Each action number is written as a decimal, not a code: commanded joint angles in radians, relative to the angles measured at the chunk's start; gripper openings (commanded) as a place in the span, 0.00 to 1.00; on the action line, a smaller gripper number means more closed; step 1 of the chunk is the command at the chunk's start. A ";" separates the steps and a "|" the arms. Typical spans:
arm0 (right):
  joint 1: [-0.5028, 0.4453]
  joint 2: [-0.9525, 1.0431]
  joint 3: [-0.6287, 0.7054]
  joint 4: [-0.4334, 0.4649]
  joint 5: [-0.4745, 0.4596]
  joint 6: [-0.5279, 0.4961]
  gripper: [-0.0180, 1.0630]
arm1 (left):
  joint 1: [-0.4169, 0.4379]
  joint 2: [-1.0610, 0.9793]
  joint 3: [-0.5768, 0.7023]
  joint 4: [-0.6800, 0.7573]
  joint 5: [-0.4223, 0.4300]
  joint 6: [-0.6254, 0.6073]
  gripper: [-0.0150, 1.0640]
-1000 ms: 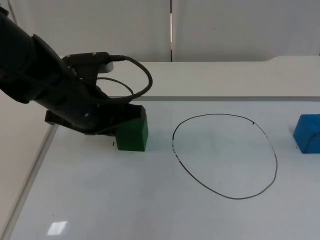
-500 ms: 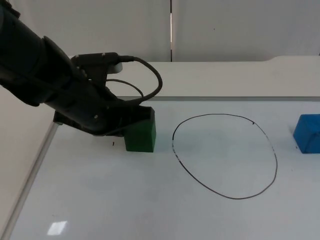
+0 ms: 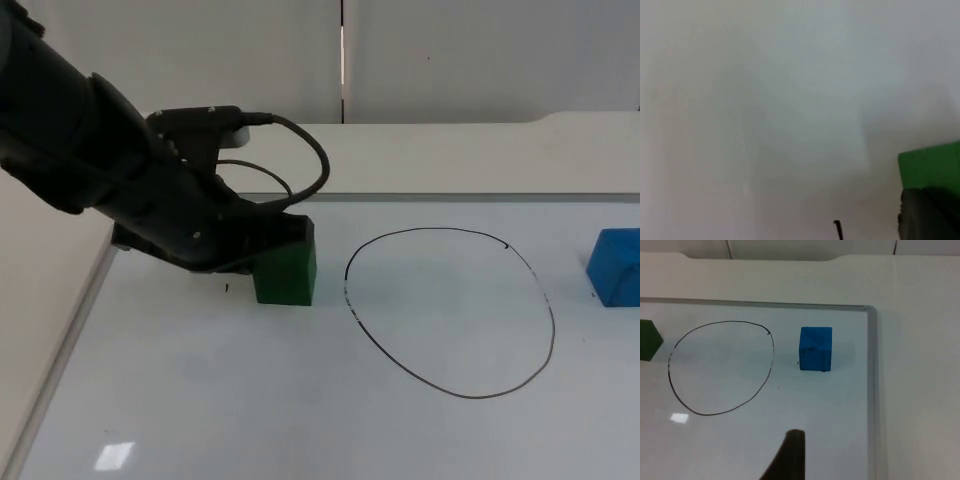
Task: Push the two cubes into the marked area.
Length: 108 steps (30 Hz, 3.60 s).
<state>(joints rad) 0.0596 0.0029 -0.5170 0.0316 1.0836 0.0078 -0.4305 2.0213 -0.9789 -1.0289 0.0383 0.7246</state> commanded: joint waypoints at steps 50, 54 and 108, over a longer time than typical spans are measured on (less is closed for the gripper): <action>-0.006 -0.003 0.002 -0.004 -0.005 0.003 0.79 | -0.090 0.001 -0.007 -0.039 -0.025 -0.001 0.01; -0.006 -0.003 0.002 -0.004 -0.005 0.003 0.79 | -0.107 0.003 -0.013 -0.029 -0.028 -0.001 0.01; -0.006 -0.003 0.002 -0.004 -0.005 0.003 0.79 | -0.199 0.042 -0.113 -0.055 0.011 -0.004 0.01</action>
<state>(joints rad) 0.0596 0.0029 -0.5170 0.0316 1.0836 0.0118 -0.6201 2.0666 -1.0858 -1.0691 0.0497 0.7246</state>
